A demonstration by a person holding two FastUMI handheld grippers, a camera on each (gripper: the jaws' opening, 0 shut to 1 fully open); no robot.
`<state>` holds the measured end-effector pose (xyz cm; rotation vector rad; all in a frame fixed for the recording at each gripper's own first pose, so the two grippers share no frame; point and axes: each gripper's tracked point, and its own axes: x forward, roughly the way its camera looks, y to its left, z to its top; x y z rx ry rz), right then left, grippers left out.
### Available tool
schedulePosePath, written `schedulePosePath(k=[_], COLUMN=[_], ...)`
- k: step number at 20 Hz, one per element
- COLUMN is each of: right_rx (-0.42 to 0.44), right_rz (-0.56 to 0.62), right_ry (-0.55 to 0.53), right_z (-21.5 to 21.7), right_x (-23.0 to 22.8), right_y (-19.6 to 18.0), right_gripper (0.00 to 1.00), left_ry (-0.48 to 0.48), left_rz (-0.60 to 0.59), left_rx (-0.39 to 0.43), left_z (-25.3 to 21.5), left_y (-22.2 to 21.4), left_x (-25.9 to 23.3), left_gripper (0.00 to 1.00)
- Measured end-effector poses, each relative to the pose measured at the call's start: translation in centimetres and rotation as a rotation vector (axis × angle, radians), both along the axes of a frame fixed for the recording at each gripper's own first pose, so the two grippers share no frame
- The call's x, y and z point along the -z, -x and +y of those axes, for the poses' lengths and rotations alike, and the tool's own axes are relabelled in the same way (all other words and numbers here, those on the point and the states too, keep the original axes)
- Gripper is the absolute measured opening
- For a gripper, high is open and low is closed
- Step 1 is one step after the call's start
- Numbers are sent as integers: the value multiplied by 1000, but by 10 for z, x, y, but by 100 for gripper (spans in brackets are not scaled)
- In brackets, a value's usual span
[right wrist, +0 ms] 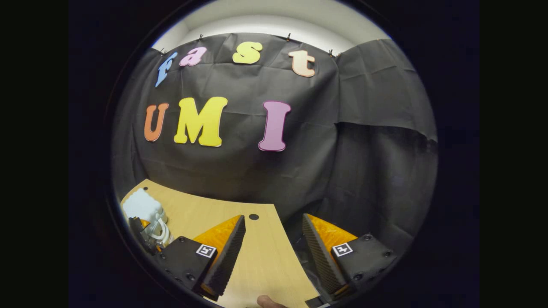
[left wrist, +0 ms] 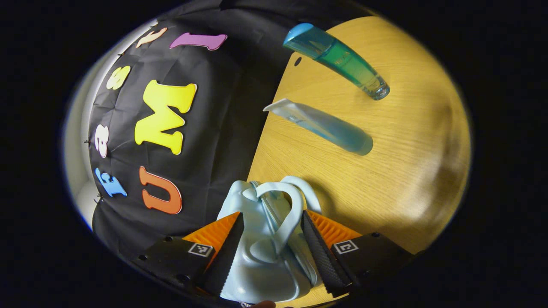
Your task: First open the suitcase, pack the skin care products into it, and then close the suitcase.
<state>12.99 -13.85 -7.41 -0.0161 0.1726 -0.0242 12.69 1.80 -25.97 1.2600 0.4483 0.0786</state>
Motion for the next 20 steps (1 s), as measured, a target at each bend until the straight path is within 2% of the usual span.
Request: schedulePosePath(k=[3,4,5,6,7,8,11,15,17,20], right_rx=[-22,-33,-45,-53,-61,-67,-65,-70,-78,-70], right_rz=[20,22,23,25,26,27,4,-8,-16,-55], right_ry=[-12,-15,-18,-18,-23,-29,-53,-27,-23,-3], right_z=[-5,-6,-8,-10,-12,-15,-28,-32,-26,-13], right_x=[9,10,12,13,14,15,12,11,4,-11], right_y=[-10,-14,-16,-18,-20,-21,-23,-24,-18,-13], right_gripper=[80,80,80,80,80,80,80,80,80,80], left_ry=[-41,-46,-49,-51,-55,-54,-14,16,136,252], left_rz=[30,41,52,59,56,53,61,27,-12,-81], left_rx=[-13,-23,-32,-41,-49,-55,-73,-91,-101,-90], left_z=[3,4,5,5,3,2,-1,5,7,9], left_y=[-2,-1,1,2,3,3,4,7,11,15], left_x=[6,8,10,11,10,9,9,-8,-18,-54], left_gripper=[69,60,56,45,40,29,21,9,6,3])
